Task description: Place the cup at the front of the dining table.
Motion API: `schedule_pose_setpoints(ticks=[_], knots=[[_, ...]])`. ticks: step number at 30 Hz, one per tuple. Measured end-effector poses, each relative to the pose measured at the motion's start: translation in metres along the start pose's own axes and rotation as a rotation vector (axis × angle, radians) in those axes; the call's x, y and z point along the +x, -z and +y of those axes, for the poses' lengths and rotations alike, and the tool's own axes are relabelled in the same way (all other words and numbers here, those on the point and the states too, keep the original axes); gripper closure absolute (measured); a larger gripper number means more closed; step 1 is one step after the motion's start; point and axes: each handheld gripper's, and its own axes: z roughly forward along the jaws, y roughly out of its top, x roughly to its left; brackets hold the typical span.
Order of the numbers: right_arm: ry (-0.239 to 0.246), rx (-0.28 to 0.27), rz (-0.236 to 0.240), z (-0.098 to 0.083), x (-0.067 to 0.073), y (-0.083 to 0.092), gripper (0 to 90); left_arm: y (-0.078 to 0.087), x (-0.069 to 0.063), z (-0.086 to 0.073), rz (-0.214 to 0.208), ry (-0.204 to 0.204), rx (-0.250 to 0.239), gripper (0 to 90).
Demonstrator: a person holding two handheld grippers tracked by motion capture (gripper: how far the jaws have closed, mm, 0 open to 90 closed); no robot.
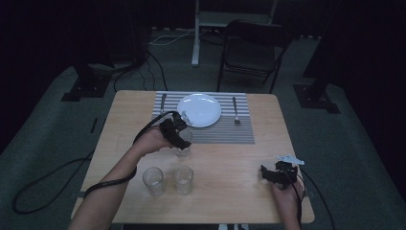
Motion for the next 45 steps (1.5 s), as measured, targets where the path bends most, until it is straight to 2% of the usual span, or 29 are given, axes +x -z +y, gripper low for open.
schedule_pose_setpoints(ticks=[3, 5, 6, 7, 8, 10, 15, 17, 23, 24, 25, 31, 36, 38, 42, 45], knots=[[0.000, 0.000, 0.000, 0.000, 0.000, 0.000, 12.6, 0.002, 0.008, -0.002, 0.029, 0.047, -0.016, 29.0], [0.000, 0.000, 0.000, 0.000, 0.000, 0.000, 12.6, 0.002, 0.008, -0.002, 0.029, 0.047, -0.016, 28.9], [0.000, 0.000, 0.000, 0.000, 0.000, 0.000, 12.6, 0.003, 0.019, -0.005, 0.060, 0.111, -0.042, 29.0], [0.000, 0.000, 0.000, 0.000, 0.000, 0.000, 12.6, 0.003, 0.019, -0.005, 0.060, 0.111, -0.042, 29.0], [0.000, 0.000, 0.000, 0.000, 0.000, 0.000, 12.6, 0.003, 0.026, -0.007, 0.077, 0.146, -0.047, 29.0], [0.000, 0.000, 0.000, 0.000, 0.000, 0.000, 12.6, 0.003, 0.031, -0.007, 0.095, 0.163, -0.042, 29.0], [0.000, 0.000, 0.000, 0.000, 0.000, 0.000, 12.6, 0.002, 0.044, -0.008, 0.151, 0.247, -0.078, 29.0], [0.000, 0.000, 0.000, 0.000, 0.000, 0.000, 12.6, 0.000, 0.048, -0.008, 0.154, 0.276, -0.078, 29.0], [0.000, 0.000, 0.000, 0.000, 0.000, 0.000, 12.6, -0.008, 0.059, -0.007, 0.175, 0.295, -0.056, 29.0], [-0.001, 0.000, 0.000, 0.000, 0.000, 0.000, 12.6, -0.010, 0.065, -0.008, 0.180, 0.327, -0.060, 29.0], [0.000, 0.000, 0.000, 0.000, 0.000, 0.000, 12.6, -0.011, 0.068, -0.008, 0.176, 0.336, -0.060, 29.0], [0.000, 0.000, 0.000, 0.000, 0.000, 0.000, 12.6, -0.018, 0.081, -0.007, 0.199, 0.364, -0.043, 29.0], [0.000, 0.000, 0.000, 0.000, 0.000, 0.000, 12.6, -0.021, 0.090, -0.002, 0.188, 0.391, -0.053, 29.0], [0.000, 0.000, 0.000, 0.000, 0.000, 0.000, 12.6, -0.023, 0.092, 0.001, 0.193, 0.388, -0.053, 29.0], [0.000, 0.000, 0.000, 0.000, 0.000, 0.000, 12.6, -0.030, 0.097, 0.002, 0.207, 0.397, -0.022, 29.0], [0.000, 0.000, 0.000, 0.000, 0.000, 0.000, 12.6, -0.036, 0.100, -0.002, 0.181, 0.429, -0.052, 29.0]])
